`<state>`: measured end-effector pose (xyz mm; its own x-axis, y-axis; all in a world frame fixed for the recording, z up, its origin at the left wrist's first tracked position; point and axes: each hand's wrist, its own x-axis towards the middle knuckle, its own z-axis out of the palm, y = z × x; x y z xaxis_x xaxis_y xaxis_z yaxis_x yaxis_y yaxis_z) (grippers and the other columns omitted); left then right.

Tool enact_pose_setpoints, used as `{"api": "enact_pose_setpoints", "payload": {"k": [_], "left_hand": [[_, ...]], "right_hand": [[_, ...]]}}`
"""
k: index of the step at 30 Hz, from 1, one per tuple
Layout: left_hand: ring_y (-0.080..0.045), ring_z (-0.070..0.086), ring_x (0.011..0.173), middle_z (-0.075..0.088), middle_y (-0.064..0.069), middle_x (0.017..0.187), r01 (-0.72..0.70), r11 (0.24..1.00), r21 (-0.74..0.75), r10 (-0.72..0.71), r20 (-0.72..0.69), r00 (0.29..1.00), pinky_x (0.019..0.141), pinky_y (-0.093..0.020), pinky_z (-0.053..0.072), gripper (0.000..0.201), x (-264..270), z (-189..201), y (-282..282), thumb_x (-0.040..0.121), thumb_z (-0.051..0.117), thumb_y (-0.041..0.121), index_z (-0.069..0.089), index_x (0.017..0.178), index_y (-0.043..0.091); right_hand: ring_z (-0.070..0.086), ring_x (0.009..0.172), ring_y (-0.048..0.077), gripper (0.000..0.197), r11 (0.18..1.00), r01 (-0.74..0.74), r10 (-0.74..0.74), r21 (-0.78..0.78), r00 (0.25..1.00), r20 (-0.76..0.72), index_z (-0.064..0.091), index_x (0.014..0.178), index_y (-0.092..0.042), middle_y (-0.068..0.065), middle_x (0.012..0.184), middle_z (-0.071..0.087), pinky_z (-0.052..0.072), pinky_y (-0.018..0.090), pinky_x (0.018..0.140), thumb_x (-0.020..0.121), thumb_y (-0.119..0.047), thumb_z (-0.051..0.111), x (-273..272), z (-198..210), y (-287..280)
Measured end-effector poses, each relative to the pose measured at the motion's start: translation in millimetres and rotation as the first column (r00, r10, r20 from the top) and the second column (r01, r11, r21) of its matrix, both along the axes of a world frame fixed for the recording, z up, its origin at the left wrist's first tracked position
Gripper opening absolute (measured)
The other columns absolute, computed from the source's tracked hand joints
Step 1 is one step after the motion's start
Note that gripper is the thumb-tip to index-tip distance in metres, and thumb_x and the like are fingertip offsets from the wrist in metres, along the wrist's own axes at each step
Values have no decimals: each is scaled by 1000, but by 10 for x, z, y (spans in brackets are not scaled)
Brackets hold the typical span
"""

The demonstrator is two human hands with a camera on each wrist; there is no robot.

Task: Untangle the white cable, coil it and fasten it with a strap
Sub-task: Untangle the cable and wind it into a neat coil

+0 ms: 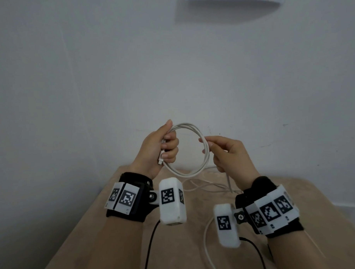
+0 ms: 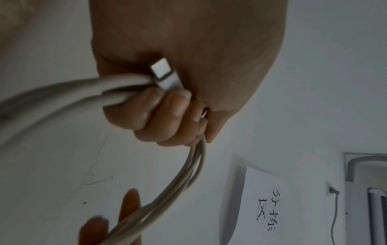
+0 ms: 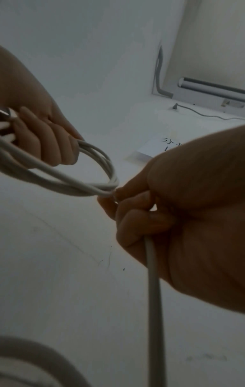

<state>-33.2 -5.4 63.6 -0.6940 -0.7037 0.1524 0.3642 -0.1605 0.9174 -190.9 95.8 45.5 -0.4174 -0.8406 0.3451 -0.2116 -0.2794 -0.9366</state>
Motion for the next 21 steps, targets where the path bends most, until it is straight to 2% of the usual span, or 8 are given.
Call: {"api": "enact_pose_setpoints", "payload": {"k": [2,5,8,11,14,18,21], "left_hand": [[-4,21,30,25,9,42,5,1000,25,-4,-33,999,35,-18,13,48,-25,1,5,99,37,40,34,55,21],[-4,21,31,26,9,44,-10,999,39,13,-57,998,36,-18,13,48,-59,9,39,99,37,42,34,56,21],[-5,22,33,25,8,46,-51,999,8,51,-64,997,36,-17,18,47,-92,9,73,100,36,43,33,59,20],[-6,24,35,27,8,46,-31,1000,2,31,-62,998,37,-18,21,46,-96,8,72,100,33,43,32,60,19],[-10,32,36,29,6,45,28,999,21,-27,-12,1000,40,-20,31,47,-59,13,56,100,32,43,33,60,18],[-16,40,44,36,1,47,64,997,-31,-60,119,991,48,-24,38,56,28,11,27,97,29,51,44,58,14],[-15,38,44,37,1,47,78,986,-145,-28,318,948,49,-24,35,60,51,13,37,89,36,62,54,63,10]], "right_hand": [[33,41,7,24,1000,-5,5,-10,1000,11,73,95,-17,7,80,66,26,16,38,96,-9,50,25,25,15],[32,47,11,26,998,-61,63,-33,994,89,72,101,-12,13,87,72,23,18,41,98,-15,46,32,71,52],[30,48,9,27,993,-119,121,-21,987,107,67,109,-11,12,83,73,21,20,43,98,-26,47,29,72,61],[30,43,4,20,991,-121,125,-56,989,78,66,111,-11,4,66,61,26,16,40,95,-12,53,15,40,41],[31,41,1,21,992,-103,106,-66,993,49,66,111,-8,3,63,49,26,15,40,96,-9,52,-30,29,34],[39,43,0,21,994,-105,100,-26,986,-136,67,110,-7,1,61,49,31,9,43,96,-7,52,-45,57,69],[43,52,2,20,992,-110,125,61,922,-367,71,106,-14,-2,60,52,35,13,53,96,-12,54,-31,60,80]]}}
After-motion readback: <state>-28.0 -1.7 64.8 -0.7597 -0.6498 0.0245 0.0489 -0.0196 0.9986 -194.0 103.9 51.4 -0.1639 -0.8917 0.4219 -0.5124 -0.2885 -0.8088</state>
